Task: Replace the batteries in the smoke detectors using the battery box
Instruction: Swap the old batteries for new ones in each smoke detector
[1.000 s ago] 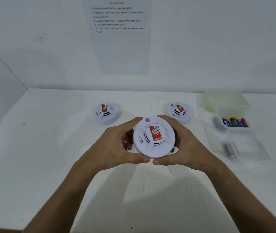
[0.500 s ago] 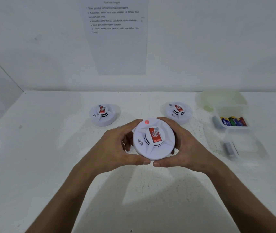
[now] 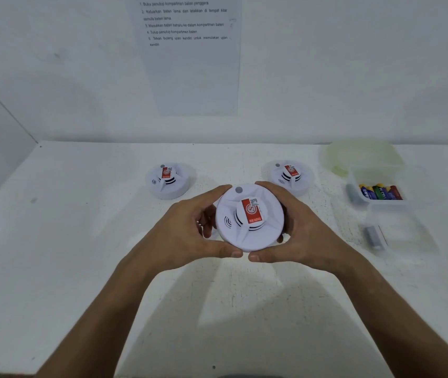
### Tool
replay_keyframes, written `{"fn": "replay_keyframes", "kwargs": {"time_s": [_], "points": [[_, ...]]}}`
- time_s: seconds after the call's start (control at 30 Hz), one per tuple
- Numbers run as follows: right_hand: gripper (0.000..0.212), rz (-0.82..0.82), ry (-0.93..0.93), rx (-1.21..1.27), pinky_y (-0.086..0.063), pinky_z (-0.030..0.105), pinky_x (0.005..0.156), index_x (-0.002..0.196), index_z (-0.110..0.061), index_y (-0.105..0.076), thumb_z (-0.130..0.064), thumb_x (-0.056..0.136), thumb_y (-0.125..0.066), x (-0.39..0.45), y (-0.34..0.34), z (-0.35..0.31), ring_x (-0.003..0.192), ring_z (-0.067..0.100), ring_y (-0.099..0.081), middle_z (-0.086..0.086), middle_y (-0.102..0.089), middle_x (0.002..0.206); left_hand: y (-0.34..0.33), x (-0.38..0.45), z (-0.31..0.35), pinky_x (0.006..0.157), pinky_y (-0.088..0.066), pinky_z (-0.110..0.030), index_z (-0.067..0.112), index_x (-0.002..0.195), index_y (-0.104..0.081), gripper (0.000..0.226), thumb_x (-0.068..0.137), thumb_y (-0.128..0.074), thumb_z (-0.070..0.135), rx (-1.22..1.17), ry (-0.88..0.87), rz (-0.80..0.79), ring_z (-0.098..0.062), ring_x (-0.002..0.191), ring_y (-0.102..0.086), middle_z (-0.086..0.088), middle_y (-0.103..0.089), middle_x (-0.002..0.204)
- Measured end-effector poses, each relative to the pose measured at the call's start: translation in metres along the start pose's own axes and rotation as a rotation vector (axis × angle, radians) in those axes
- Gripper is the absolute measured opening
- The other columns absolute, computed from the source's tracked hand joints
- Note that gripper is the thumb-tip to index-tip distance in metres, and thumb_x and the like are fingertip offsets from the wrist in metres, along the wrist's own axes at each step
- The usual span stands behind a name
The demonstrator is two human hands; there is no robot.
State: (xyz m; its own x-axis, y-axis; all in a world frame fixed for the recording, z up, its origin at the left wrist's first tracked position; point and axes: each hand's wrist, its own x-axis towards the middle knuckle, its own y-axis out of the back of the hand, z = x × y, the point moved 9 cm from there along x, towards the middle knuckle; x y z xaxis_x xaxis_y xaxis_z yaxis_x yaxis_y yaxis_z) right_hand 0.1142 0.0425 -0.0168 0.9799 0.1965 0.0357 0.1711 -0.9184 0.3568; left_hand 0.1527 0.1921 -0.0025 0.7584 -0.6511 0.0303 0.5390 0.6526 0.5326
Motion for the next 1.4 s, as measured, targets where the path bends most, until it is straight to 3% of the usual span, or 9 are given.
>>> {"fn": "replay_keyframes", "kwargs": {"time_s": [0.37, 0.47, 0.6, 0.83, 1.0, 1.27, 1.4], "points": [[0.100, 0.013, -0.006, 0.005, -0.050, 0.022, 0.101, 0.146, -0.020, -0.036, -0.005, 0.063, -0.091, 0.002, 0.000, 0.002, 0.128, 0.004, -0.053, -0.011, -0.053, 0.140, 0.000, 0.002, -0.002, 0.065, -0.054, -0.023, 0.045, 0.137, -0.043, 0.083, 0.066, -0.086, 0.038, -0.005, 0.001, -0.006, -0.018, 0.074, -0.054, 0.014, -0.066, 0.104], [0.099, 0.018, -0.007, 0.009, -0.049, 0.019, 0.100, 0.144, -0.023, -0.036, -0.005, 0.063, -0.091, 0.002, 0.000, 0.003, 0.126, 0.000, -0.053, -0.014, -0.053, 0.138, 0.001, 0.003, 0.000, 0.065, -0.055, -0.022, 0.051, 0.133, -0.044, 0.081, 0.066, -0.086, 0.037, -0.001, -0.005, -0.001, -0.017, 0.075, -0.054, 0.017, -0.065, 0.103], [0.100, 0.019, -0.003, 0.007, -0.050, 0.025, 0.102, 0.146, -0.020, -0.036, -0.006, 0.063, -0.091, 0.003, 0.000, 0.003, 0.128, 0.006, -0.053, -0.010, -0.053, 0.140, 0.001, 0.004, 0.001, 0.067, -0.055, -0.023, 0.058, 0.128, -0.042, 0.077, 0.066, -0.085, 0.040, -0.012, -0.026, -0.009, -0.018, 0.078, -0.056, 0.018, -0.065, 0.106], [0.099, 0.022, 0.004, 0.005, -0.049, 0.016, 0.096, 0.144, -0.021, -0.037, -0.008, 0.063, -0.091, 0.004, 0.001, 0.005, 0.126, 0.001, -0.053, -0.015, -0.054, 0.137, 0.000, 0.006, -0.004, 0.066, -0.053, -0.021, 0.049, 0.135, -0.042, 0.083, 0.066, -0.086, 0.039, -0.023, -0.011, -0.012, -0.016, 0.077, -0.056, 0.016, -0.066, 0.106], [0.098, 0.019, 0.022, 0.009, -0.050, 0.023, 0.101, 0.145, -0.019, -0.038, -0.007, 0.064, -0.091, 0.006, 0.001, 0.006, 0.127, 0.007, -0.054, -0.010, -0.054, 0.139, -0.001, 0.007, -0.005, 0.067, -0.053, -0.020, 0.048, 0.136, -0.042, 0.083, 0.065, -0.085, 0.041, -0.022, -0.008, -0.019, -0.017, 0.079, -0.057, 0.016, -0.066, 0.107], [0.099, 0.043, 0.011, 0.004, -0.052, 0.023, 0.099, 0.144, -0.023, -0.039, -0.013, 0.062, -0.093, 0.011, 0.005, 0.016, 0.127, 0.008, -0.054, -0.009, -0.054, 0.139, 0.001, 0.014, -0.005, 0.066, -0.051, -0.015, 0.054, 0.131, -0.041, 0.081, 0.065, -0.086, 0.039, 0.008, -0.018, -0.013, -0.006, 0.075, -0.056, 0.023, -0.065, 0.102], [0.101, 0.077, 0.022, -0.061, -0.049, 0.017, 0.099, 0.141, -0.033, -0.038, -0.029, 0.056, -0.092, 0.016, 0.009, 0.015, 0.128, 0.005, -0.049, -0.017, -0.049, 0.138, 0.005, 0.020, -0.002, 0.065, -0.049, -0.013, 0.050, 0.131, -0.042, 0.082, 0.064, -0.086, 0.035, 0.019, -0.034, -0.010, -0.003, 0.074, -0.056, 0.029, -0.064, 0.098]]}}
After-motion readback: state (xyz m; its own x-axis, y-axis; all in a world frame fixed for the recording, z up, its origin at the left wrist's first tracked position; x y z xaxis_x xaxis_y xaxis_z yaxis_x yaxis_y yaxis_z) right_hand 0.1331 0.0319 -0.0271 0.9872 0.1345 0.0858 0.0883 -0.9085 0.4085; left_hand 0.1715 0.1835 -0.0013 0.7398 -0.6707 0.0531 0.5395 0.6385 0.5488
